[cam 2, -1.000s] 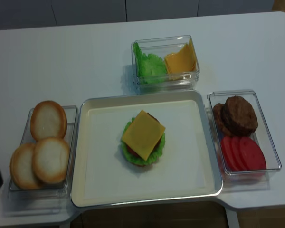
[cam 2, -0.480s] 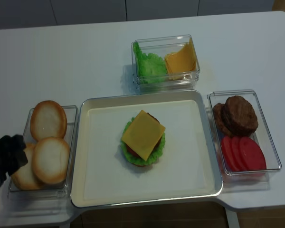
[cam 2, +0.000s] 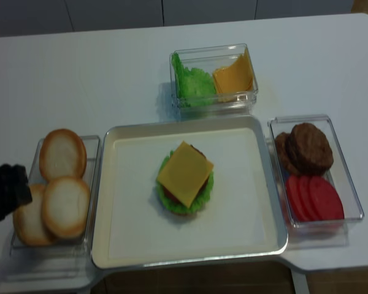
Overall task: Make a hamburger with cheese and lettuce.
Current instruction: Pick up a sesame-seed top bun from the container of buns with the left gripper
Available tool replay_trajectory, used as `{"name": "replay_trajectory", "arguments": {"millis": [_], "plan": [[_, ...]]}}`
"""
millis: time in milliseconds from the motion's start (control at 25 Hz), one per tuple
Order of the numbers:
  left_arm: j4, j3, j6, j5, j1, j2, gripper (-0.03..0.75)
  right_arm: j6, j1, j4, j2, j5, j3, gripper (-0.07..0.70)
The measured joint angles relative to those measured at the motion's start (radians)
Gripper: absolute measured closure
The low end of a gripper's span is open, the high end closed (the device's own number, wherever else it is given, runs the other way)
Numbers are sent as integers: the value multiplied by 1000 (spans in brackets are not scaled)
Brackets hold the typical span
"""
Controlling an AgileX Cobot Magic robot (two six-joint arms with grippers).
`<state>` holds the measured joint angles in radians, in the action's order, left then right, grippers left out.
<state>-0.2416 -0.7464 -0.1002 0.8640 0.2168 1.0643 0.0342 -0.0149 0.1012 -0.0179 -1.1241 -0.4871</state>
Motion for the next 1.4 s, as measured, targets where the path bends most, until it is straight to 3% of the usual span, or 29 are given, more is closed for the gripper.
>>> {"name": "replay_trajectory", "arguments": {"millis": [480,1000,1400], "plan": [[23,-3,100,-4,0,120,296,0,0,0,0,0,0,123],[29,-10,132,-42,0,153,383,0,0,0,0,0,0,123],[33,-10,134,-42,0,181,443,0,0,0,0,0,0,123]]}}
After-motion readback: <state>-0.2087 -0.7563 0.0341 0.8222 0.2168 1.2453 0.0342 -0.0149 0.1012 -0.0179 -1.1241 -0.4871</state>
